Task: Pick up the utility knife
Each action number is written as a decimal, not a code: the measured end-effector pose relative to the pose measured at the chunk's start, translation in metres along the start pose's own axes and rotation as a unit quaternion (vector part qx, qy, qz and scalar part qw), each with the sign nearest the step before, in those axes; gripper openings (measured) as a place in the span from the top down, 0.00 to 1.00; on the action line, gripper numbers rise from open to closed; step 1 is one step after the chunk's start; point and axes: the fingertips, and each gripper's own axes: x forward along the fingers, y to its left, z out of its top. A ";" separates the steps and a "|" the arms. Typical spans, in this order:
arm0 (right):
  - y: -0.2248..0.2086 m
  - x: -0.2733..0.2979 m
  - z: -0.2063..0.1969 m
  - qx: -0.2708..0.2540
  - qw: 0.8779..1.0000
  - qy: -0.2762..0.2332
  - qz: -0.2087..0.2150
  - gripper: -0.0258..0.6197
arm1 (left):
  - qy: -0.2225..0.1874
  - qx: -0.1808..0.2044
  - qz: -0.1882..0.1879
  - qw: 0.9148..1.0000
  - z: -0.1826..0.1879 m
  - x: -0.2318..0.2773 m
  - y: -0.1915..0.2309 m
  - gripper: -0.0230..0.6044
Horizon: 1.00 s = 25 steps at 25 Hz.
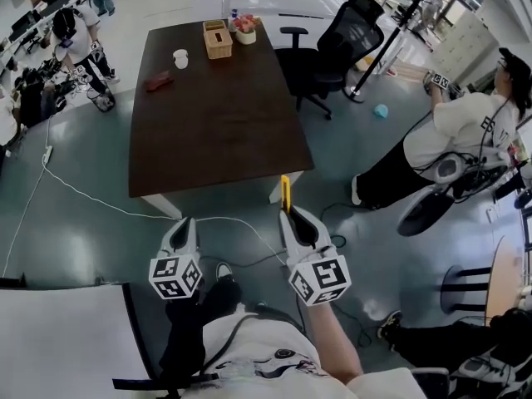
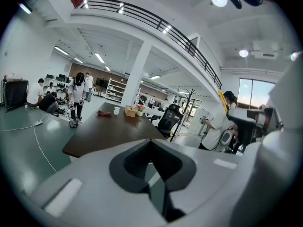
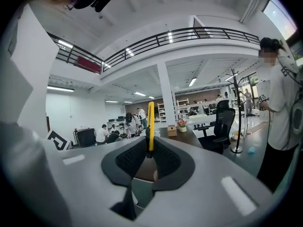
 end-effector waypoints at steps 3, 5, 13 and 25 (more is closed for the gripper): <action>-0.007 -0.032 -0.005 0.003 1.000 -0.003 0.005 0.88 | -0.008 0.010 0.002 1.000 -0.008 -0.018 -0.030 0.97; -0.007 -0.054 -0.011 0.007 1.000 -0.001 0.006 0.88 | -0.009 0.013 0.003 1.000 -0.017 -0.032 -0.046 0.97; 0.000 -0.126 -0.032 0.012 1.000 0.007 0.003 0.88 | 0.006 0.020 0.002 1.000 -0.057 -0.078 -0.086 0.97; 0.017 -0.133 -0.022 0.023 0.999 -0.030 -0.014 0.88 | -0.052 0.055 -0.012 0.997 -0.013 -0.105 -0.081 0.97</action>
